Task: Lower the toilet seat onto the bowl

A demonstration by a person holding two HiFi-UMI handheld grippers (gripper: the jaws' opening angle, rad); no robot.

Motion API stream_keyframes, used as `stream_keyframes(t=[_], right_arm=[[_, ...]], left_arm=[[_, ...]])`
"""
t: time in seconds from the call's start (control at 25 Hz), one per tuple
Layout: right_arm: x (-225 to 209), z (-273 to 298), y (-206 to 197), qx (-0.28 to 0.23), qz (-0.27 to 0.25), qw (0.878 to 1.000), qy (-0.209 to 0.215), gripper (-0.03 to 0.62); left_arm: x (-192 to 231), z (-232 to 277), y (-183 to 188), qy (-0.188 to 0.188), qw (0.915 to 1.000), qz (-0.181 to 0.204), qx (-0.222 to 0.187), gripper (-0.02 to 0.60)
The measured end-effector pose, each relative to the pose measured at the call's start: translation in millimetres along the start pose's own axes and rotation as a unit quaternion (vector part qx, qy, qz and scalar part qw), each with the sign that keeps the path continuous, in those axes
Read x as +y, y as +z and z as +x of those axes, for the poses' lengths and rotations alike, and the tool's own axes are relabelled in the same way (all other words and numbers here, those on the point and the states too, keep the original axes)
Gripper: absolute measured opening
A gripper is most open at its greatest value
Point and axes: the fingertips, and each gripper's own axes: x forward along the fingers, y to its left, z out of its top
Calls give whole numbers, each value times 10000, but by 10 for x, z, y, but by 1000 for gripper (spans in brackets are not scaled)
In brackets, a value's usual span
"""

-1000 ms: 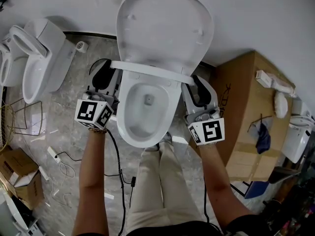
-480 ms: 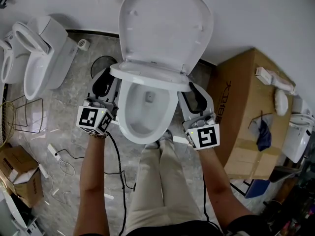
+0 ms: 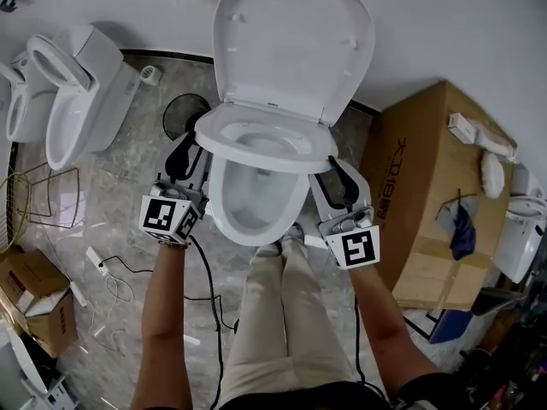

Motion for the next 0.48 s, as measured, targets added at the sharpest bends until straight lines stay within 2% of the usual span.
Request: stream_keyframes(t=[0.48], right_arm=[[222,-176,-137,126,-50,9999,-5,144]], left_arm=[[-55,-250,-194,-35,9998,74,200,140]])
